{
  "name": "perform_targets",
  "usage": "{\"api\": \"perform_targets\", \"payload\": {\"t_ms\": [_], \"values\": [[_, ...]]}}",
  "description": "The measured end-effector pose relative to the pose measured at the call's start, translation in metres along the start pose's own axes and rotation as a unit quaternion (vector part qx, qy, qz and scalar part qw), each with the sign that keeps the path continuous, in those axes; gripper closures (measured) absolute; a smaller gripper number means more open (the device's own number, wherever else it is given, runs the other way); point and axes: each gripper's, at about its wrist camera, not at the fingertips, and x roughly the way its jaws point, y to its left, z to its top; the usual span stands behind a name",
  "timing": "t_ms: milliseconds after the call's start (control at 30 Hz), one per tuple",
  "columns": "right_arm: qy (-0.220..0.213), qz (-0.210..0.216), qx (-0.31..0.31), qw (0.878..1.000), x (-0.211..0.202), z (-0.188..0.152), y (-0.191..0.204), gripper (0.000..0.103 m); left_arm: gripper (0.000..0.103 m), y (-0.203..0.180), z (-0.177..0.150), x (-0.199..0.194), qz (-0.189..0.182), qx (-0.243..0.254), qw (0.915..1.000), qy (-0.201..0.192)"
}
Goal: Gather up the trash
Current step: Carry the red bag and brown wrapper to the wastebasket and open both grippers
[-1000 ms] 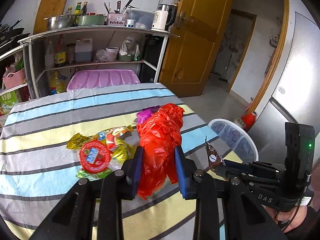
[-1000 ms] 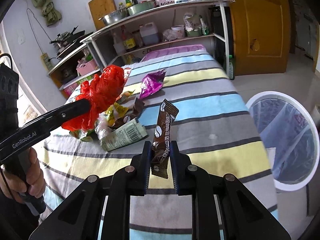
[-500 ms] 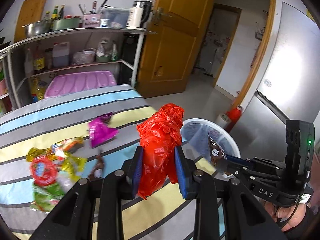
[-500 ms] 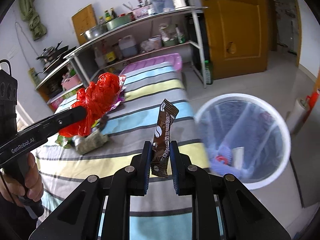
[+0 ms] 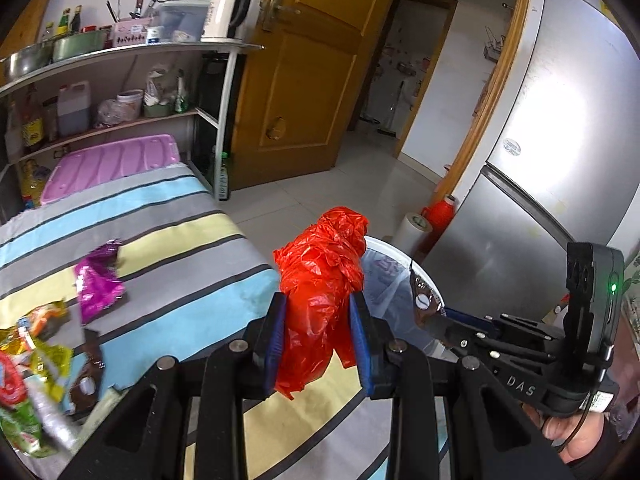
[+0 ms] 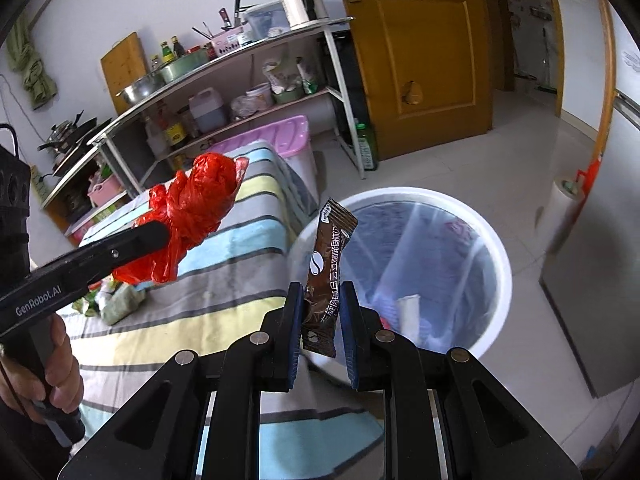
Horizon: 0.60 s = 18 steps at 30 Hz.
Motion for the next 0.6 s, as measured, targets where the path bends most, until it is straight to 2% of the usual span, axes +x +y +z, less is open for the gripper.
{"api": "perform_targets", "payload": {"t_ms": [400,600], "values": [[0.021,-0.015,0.040,0.999,0.022,-0.001,-0.042,0.083,0.070,-0.019,0.000,0.061,-0.019,-0.002,0.9986,0.049],[0.028,-0.011,0.052,0.998,0.034,0.002,-0.054,0.081,0.066,-0.021,0.002,0.080,-0.018,-0.007,0.9976,0.066]]}}
